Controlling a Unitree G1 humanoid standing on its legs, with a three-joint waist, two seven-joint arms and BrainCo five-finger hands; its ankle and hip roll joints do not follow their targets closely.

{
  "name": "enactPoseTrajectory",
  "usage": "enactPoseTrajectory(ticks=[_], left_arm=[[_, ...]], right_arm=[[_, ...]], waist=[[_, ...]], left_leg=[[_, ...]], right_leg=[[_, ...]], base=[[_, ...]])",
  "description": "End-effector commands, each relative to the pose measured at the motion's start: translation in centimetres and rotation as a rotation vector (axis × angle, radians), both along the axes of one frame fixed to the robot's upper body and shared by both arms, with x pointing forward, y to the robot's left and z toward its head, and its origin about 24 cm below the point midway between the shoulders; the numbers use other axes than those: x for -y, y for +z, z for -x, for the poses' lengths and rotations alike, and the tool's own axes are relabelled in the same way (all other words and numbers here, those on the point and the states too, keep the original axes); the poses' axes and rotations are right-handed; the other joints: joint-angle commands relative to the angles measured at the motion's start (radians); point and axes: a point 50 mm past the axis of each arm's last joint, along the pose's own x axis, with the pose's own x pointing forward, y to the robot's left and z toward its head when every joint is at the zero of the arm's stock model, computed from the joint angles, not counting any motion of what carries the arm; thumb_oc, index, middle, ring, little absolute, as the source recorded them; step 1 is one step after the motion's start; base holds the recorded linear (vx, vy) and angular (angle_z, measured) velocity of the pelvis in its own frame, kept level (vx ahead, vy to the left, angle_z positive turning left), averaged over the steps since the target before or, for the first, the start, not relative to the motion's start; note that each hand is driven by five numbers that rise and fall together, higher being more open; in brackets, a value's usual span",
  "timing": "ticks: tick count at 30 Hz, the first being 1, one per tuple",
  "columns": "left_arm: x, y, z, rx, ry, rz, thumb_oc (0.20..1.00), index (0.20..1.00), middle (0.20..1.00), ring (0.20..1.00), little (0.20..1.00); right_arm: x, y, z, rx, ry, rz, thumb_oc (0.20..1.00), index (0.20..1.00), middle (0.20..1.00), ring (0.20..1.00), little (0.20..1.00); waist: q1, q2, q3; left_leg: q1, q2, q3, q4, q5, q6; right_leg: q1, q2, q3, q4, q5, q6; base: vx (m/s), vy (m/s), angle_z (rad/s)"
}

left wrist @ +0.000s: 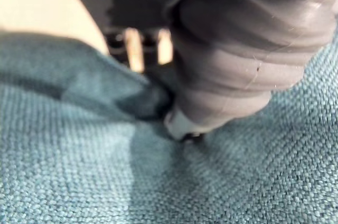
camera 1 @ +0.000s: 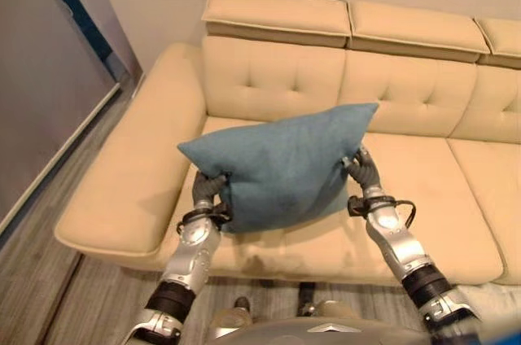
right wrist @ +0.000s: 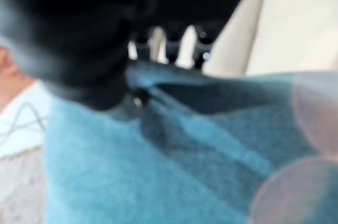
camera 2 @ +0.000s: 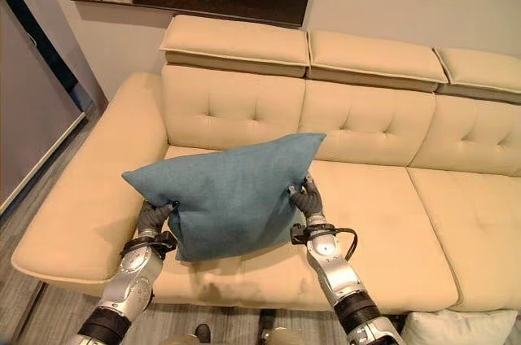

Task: Pick up all the scattered cushions and arrange them neatly on the sofa.

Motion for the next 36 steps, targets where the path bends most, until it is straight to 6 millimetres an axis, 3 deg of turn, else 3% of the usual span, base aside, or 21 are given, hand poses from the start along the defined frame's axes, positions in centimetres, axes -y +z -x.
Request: enactPoseTrajectory(ticks=[1, 5, 8, 12, 14, 22, 25, 26, 27, 29, 31, 32, 36], left_arm=[[4.1, 5.3, -2.8, 0.271, -0.17, 0.076, 0.2, 0.2, 0.2, 0.2, 0.2], [4.3, 5.6, -2.9, 0.282, -0.18, 0.067, 0.2, 0.2, 0.2, 0.2, 0.2], [4.2, 6.0, -3.1, 0.299, -0.169, 0.061, 0.2, 0.2, 0.2, 0.2, 0.2], [4.0, 6.2, -3.1, 0.307, -0.165, 0.06, 0.2, 0.2, 0.2, 0.2, 0.2], [3.5, 6.6, -3.2, 0.324, -0.167, 0.023, 0.2, 0.2, 0.2, 0.2, 0.2], [3.1, 8.7, -4.5, 0.394, -0.162, -0.036, 0.2, 0.2, 0.2, 0.2, 0.2], [4.1, 12.5, -6.5, 0.518, -0.162, -0.061, 0.2, 0.2, 0.2, 0.2, 0.2], [4.1, 12.5, -6.5, 0.518, -0.162, -0.061, 0.2, 0.2, 0.2, 0.2, 0.2], [4.5, 15.1, -7.6, 0.598, -0.16, -0.075, 0.2, 0.2, 0.2, 0.2, 0.2], [4.7, 18.3, -8.8, 0.686, -0.133, -0.095, 0.2, 0.2, 0.2, 0.2, 0.2], [4.7, 19.2, -9.2, 0.712, -0.123, -0.096, 0.2, 0.2, 0.2, 0.2, 0.2], [4.8, 21.4, -9.9, 0.766, -0.098, -0.117, 0.2, 0.2, 0.2, 0.2, 0.2], [5.4, 24.6, -11.0, 0.83, -0.087, -0.132, 0.2, 0.2, 0.2, 0.2, 0.2]], right_arm=[[-2.9, 4.8, -1.0, 0.244, 0.124, -0.083, 0.2, 0.2, 0.2, 0.2, 0.2], [-2.8, 4.9, -1.2, 0.248, 0.111, -0.086, 0.2, 0.2, 0.2, 0.2, 0.2], [-2.7, 5.0, -1.3, 0.251, 0.098, -0.08, 0.2, 0.2, 0.2, 0.2, 0.2], [-2.6, 5.0, -1.2, 0.253, 0.097, -0.068, 0.2, 0.2, 0.2, 0.2, 0.2], [-3.1, 5.4, -1.6, 0.263, 0.114, -0.075, 0.2, 0.2, 0.2, 0.2, 0.2], [-4.8, 7.6, -2.9, 0.334, 0.169, -0.06, 0.2, 0.2, 0.2, 0.2, 0.2], [-7.0, 11.4, -4.5, 0.452, 0.221, -0.061, 0.2, 0.2, 0.2, 0.2, 0.2], [-7.0, 11.4, -4.5, 0.452, 0.221, -0.061, 0.2, 0.2, 0.2, 0.2, 0.2], [-7.9, 13.7, -5.4, 0.516, 0.238, -0.043, 0.2, 0.2, 0.2, 0.2, 0.2], [-8.9, 16.7, -6.4, 0.595, 0.248, -0.035, 0.2, 0.2, 0.2, 0.2, 0.2], [-9.1, 17.4, -6.6, 0.614, 0.25, -0.033, 0.2, 0.2, 0.2, 0.2, 0.2], [-9.8, 19.6, -6.9, 0.668, 0.262, -0.031, 0.2, 0.2, 0.2, 0.2, 0.2], [-10.8, 22.4, -7.4, 0.733, 0.269, -0.029, 0.2, 0.2, 0.2, 0.2, 0.2]], waist=[[0.014, -0.013, -0.021], [0.026, -0.019, -0.015], [0.041, -0.007, -0.011], [0.031, -0.002, -0.02], [0.053, -0.003, -0.023], [0.078, -0.002, -0.026], [0.088, 0.002, 0.008], [0.087, 0.002, 0.008], [0.089, 0.004, 0.037], [0.09, 0.007, 0.065], [0.088, 0.008, 0.068], [0.084, 0.011, 0.077], [0.072, 0.016, 0.082]], left_leg=[[-0.078, -0.018, -0.047, 0.265, -0.04, -0.039], [-0.13, 0.0, -0.067, 0.166, -0.025, -0.032], [-0.168, 0.017, -0.104, 0.101, 0.041, -0.042], [-0.143, 0.013, -0.094, 0.087, 0.029, -0.037], [-0.12, -0.018, -0.094, 0.1, -0.009, -0.014], [-0.113, -0.036, -0.064, 0.108, -0.036, 0.008], [-0.179, -0.041, -0.061, 0.111, -0.026, 0.011], [-0.179, -0.041, -0.061, 0.111, -0.026, 0.011], [-0.23, -0.038, -0.064, 0.117, -0.017, 0.009], [-0.288, -0.035, -0.068, 0.119, 0.001, 0.008], [-0.311, -0.035, -0.069, 0.119, 0.008, 0.008], [-0.352, -0.034, -0.075, 0.112, 0.025, 0.007], [-0.422, -0.035, -0.082, 0.107, 0.049, 0.006]], right_leg=[[0.026, -0.027, 0.033, 0.062, -0.071, 0.042], [0.046, -0.031, 0.041, 0.047, -0.085, 0.05], [0.053, -0.03, 0.06, 0.067, -0.108, 0.054], [0.056, -0.049, 0.065, 0.089, -0.11, 0.062], [0.064, -0.078, 0.087, 0.111, -0.107, 0.077], [0.057, -0.099, 0.107, 0.106, -0.103, 0.09], [-0.001, -0.104, 0.102, 0.094, -0.092, 0.091], [-0.002, -0.104, 0.102, 0.094, -0.092, 0.091], [-0.051, -0.106, 0.102, 0.093, -0.081, 0.089], [-0.116, -0.105, 0.102, 0.097, -0.064, 0.086], [-0.14, -0.106, 0.104, 0.099, -0.059, 0.084], [-0.187, -0.106, 0.107, 0.1, -0.046, 0.082], [-0.256, -0.109, 0.11, 0.101, -0.028, 0.082]], base=[[0.02, -0.021, 0.44], [0.08, 0.027, 0.07], [0.12, 0.125, 0.01], [0.11, 0.179, -0.3], [0.15, 0.257, -0.21], [0.08, 0.11, -0.18], [-0.07, 0.051, 0.04], [-0.24, 0.01, 0.02], [-0.22, 0.0, 0.07], [-0.24, 0.002, 0.05], [-0.1, 0.013, 0.02], [-0.07, 0.025, 0.04], [-0.05, 0.018, -0.01]])
